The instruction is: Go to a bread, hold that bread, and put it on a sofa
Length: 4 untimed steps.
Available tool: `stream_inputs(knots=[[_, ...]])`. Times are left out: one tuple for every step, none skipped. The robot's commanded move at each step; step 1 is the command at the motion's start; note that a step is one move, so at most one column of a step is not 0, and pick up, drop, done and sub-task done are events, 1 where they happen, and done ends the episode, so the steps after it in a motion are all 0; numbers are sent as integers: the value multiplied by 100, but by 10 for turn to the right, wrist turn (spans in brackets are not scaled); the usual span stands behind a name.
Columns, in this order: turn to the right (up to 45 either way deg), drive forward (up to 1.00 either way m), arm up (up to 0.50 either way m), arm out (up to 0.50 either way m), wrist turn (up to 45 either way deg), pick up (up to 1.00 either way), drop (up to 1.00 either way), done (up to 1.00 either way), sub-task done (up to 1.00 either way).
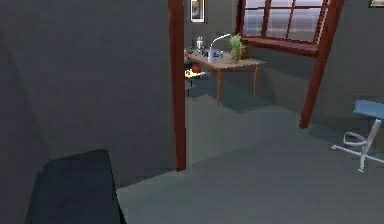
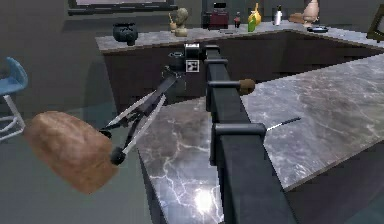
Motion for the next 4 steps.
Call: stream_inputs(knots=[[0, 0, 0, -38, 0, 0, 0, 0, 0], [-60, 0, 0, 0, 0, 0, 0, 0, 0], [0, 15, 0, 0, 0, 0, 0, 0, 0], [360, 0, 0, 0, 0, 0, 0, 0, 0]])
